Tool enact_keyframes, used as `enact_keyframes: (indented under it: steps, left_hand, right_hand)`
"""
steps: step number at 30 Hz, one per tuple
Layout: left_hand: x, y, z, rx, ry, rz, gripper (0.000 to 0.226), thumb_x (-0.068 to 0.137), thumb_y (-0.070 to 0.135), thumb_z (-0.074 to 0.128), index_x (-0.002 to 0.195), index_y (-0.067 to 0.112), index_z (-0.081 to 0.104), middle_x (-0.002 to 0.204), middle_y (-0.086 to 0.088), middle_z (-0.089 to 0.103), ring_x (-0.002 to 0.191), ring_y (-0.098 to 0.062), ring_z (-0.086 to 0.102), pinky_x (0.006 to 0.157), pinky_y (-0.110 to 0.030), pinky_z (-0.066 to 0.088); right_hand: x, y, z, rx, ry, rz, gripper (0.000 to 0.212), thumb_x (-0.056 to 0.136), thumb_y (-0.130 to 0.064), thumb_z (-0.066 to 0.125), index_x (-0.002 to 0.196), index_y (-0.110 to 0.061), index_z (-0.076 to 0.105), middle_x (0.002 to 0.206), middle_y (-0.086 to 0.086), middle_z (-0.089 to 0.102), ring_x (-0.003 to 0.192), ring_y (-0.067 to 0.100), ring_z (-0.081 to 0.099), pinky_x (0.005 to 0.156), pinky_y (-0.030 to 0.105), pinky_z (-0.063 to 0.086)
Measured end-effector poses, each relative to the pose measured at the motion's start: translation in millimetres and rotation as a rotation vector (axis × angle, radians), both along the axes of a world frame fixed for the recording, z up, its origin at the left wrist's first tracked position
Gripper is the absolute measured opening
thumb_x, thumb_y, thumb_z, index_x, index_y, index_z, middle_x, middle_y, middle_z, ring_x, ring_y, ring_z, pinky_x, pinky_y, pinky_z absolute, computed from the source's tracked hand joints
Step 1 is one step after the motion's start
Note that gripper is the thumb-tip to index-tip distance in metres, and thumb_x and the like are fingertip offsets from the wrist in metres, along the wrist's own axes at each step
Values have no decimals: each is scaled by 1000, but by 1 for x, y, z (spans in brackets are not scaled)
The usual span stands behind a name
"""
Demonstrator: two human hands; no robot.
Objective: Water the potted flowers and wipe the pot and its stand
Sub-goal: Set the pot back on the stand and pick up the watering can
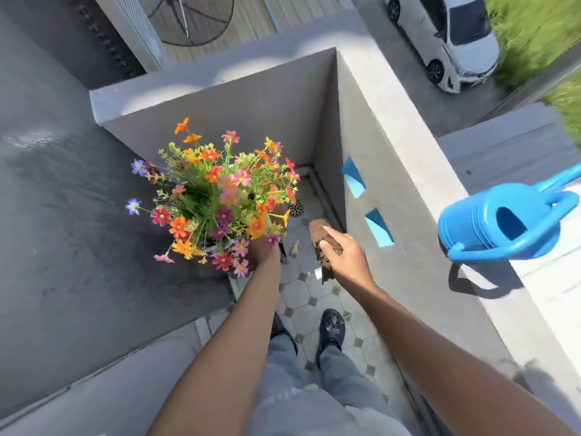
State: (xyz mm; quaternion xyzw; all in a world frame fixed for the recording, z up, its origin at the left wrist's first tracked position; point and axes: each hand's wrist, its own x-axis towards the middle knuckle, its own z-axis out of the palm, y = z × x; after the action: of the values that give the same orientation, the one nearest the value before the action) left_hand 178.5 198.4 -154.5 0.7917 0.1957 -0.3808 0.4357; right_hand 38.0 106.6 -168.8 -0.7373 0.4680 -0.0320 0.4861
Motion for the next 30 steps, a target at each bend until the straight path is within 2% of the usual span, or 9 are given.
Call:
enact_keyframes:
  steps: [3, 6, 9, 12, 14, 18, 22, 25, 30]
  left_hand:
    - [-7, -8, -14, -100, 23, 168, 30, 96, -2, 39, 73, 11, 52, 88, -11, 60, 43, 0, 62, 34, -13, 42]
    - [-24, -11, 0, -47, 31, 39, 31, 100, 18, 33, 111, 1, 57, 94, -12, 64, 52, -15, 66, 31, -21, 47]
    - [-46, -25, 16, -25, 42, -187, 36, 95, 39, 45, 102, 5, 51, 85, -12, 66, 63, -25, 67, 46, -37, 57]
    - [-72, -58, 55, -19, -194, -436, 75, 76, 56, 63, 131, 8, 43, 118, -20, 64, 94, -32, 69, 81, -51, 57]
    - [-96, -84, 100, -143, -291, -495, 57, 83, 46, 59, 130, 18, 45, 107, -12, 68, 76, -22, 70, 73, -39, 58]
    - [-156, -130, 176, -491, -356, -490, 18, 91, 28, 53, 100, 15, 61, 80, -3, 67, 55, -13, 58, 42, -25, 43]
    - [-222, -164, 202, -658, -201, -530, 25, 91, 23, 51, 91, 4, 66, 59, -2, 58, 47, -14, 49, 39, -21, 34]
    - [-268, -186, 196, -662, -34, -566, 26, 94, 31, 49, 88, 10, 64, 60, -3, 57, 48, -16, 48, 42, -23, 35]
    - [-307, -219, 170, -665, 350, -285, 29, 95, 46, 50, 100, 18, 54, 74, -1, 59, 52, -11, 47, 41, -22, 38]
  right_hand:
    - [-12, -16, 26, 2, -60, -17, 40, 96, -26, 59, 136, -19, 58, 128, 3, 64, 116, 11, 58, 106, 29, 45]
    - [-25, -36, 62, -34, -136, -59, 39, 96, -28, 60, 134, -19, 60, 127, -1, 67, 117, 12, 61, 107, 36, 47]
    - [-44, -60, 109, -74, -201, -62, 37, 95, -30, 61, 131, -22, 62, 124, -4, 68, 115, 9, 62, 106, 33, 48]
    - [-73, -88, 154, -145, -279, -112, 36, 95, -31, 62, 129, -21, 63, 122, -10, 68, 112, 6, 63, 103, 30, 49]
    - [-96, -107, 181, -185, -312, -196, 36, 96, -30, 61, 129, -19, 63, 120, -10, 68, 111, 6, 63, 101, 23, 48]
    - [-146, -144, 220, -291, -404, -357, 26, 97, -27, 59, 119, -16, 69, 102, -12, 70, 99, 3, 65, 95, 21, 50]
    - [-201, -179, 237, -420, -398, -508, 23, 99, -27, 54, 106, -14, 71, 94, -4, 73, 90, 10, 67, 87, 32, 56]
    - [-235, -194, 239, -452, -360, -580, 25, 101, -27, 51, 104, -11, 69, 93, 3, 73, 91, 19, 68, 84, 36, 55]
    - [-268, -201, 238, -478, -287, -617, 28, 102, -29, 49, 110, -11, 69, 99, -1, 71, 94, 12, 66, 76, 10, 48]
